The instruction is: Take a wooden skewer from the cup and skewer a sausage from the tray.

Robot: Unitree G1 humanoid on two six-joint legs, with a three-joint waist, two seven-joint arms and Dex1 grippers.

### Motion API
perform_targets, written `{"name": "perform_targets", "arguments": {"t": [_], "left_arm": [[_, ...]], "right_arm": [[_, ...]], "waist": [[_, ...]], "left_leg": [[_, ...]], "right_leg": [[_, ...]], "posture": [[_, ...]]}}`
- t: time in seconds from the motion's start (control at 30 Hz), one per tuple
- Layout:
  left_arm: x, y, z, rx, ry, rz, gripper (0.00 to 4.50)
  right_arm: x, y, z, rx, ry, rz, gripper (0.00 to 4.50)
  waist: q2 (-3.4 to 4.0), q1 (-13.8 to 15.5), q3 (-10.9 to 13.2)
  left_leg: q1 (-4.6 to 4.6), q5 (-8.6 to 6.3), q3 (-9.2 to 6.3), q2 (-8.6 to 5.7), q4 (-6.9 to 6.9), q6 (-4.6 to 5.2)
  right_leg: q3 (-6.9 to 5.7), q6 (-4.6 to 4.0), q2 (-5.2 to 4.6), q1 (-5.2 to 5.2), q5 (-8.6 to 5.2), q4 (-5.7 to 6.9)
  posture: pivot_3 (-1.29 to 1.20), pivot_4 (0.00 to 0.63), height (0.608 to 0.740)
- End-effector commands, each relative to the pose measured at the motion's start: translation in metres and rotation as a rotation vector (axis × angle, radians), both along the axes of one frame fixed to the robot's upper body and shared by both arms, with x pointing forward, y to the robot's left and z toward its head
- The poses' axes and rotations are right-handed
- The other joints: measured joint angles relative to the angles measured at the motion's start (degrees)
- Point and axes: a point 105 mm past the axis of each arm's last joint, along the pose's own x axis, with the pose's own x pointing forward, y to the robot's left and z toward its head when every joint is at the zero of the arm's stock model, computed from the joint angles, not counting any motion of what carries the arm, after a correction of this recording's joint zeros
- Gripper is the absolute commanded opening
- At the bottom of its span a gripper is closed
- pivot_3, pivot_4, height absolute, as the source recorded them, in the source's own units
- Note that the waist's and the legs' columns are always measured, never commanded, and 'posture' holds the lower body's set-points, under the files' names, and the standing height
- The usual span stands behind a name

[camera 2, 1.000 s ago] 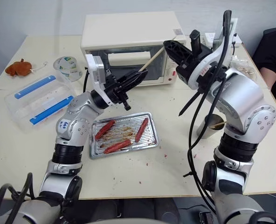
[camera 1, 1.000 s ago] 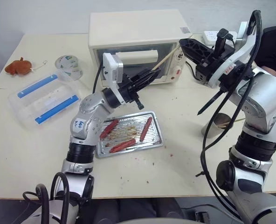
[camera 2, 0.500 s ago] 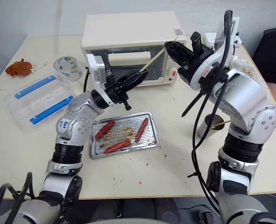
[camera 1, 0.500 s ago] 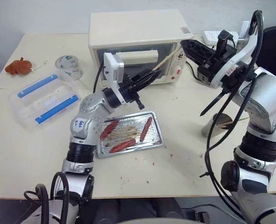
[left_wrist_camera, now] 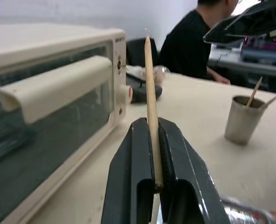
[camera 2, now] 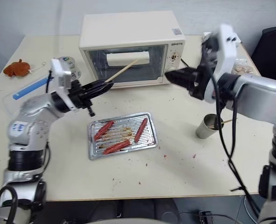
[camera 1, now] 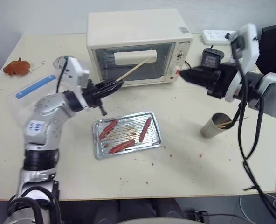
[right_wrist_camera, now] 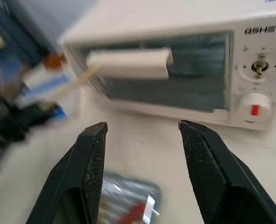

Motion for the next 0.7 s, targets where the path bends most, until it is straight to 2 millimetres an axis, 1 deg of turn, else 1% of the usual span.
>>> {"name": "perform_targets", "arguments": {"t": [0.03,0.1,0.17,0.23,0.37,0.47,0.57,0.7], "left_arm": [[-0.027,0.018,0.004,0.103,0.026,-0.069,0.00],[-0.037,0.031,0.001,0.167,0.067,-0.079,0.00],[-0.048,0.042,-0.003,0.230,0.107,-0.098,0.00],[-0.059,0.052,-0.007,0.295,0.140,-0.116,0.00],[-0.070,0.064,-0.006,0.346,0.162,-0.104,0.00],[-0.073,0.067,-0.005,0.350,0.148,-0.079,0.00],[-0.080,0.068,-0.005,0.354,0.143,-0.069,0.00],[-0.088,0.069,-0.007,0.372,0.153,-0.062,0.00]], "right_arm": [[-0.002,0.009,-0.018,-0.279,-0.140,0.150,2.56],[0.002,0.013,-0.025,-0.374,-0.187,0.232,2.56],[0.007,0.021,-0.029,-0.442,-0.233,0.317,2.56],[0.009,0.030,-0.036,-0.533,-0.275,0.427,2.56],[0.009,0.045,-0.054,-0.694,-0.327,0.662,2.56],[0.013,0.056,-0.061,-0.717,-0.321,0.763,3.06],[0.017,0.064,-0.078,-0.806,-0.336,0.889,3.95],[0.025,0.071,-0.091,-0.827,-0.349,0.963,3.95]], "waist": [[0.00,0.09,0.00],[-0.01,0.01,0.01],[0.03,-0.08,0.05],[0.04,-0.19,0.06],[0.07,0.01,0.09],[0.06,0.04,0.09],[0.06,-0.02,0.09],[0.06,-0.25,0.09]], "left_leg": [[0.00,0.00,0.00,0.00,0.02,0.00],[0.00,0.00,0.02,-0.01,0.05,0.00],[0.00,0.00,0.08,-0.01,0.05,-0.01],[0.00,-0.01,0.10,-0.02,0.04,-0.01],[-0.02,-0.02,0.08,0.01,-0.01,-0.02],[-0.04,-0.03,0.06,0.00,-0.02,-0.02],[-0.03,-0.03,0.08,-0.01,0.01,-0.02],[0.01,-0.03,0.08,0.00,0.02,-0.03]], "right_leg": [[-0.02,-0.01,0.00,0.00,0.00,0.00],[-0.04,-0.02,-0.01,0.01,-0.01,-0.04],[-0.03,-0.04,-0.02,0.00,-0.01,-0.11],[-0.05,-0.05,-0.05,0.00,0.00,-0.14],[-0.14,-0.08,-0.08,-0.01,0.00,-0.22],[-0.21,-0.08,-0.13,-0.01,0.00,-0.23],[-0.27,-0.06,-0.19,0.00,0.02,-0.20],[-0.31,-0.08,-0.20,-0.03,0.02,-0.03]], "posture": [[0.00,0.150,0.740],[0.00,0.150,0.740],[0.00,0.150,0.740],[0.00,0.150,0.740],[0.00,0.150,0.740],[0.00,0.150,0.740],[0.00,0.150,0.740],[0.00,0.150,0.740]]}}
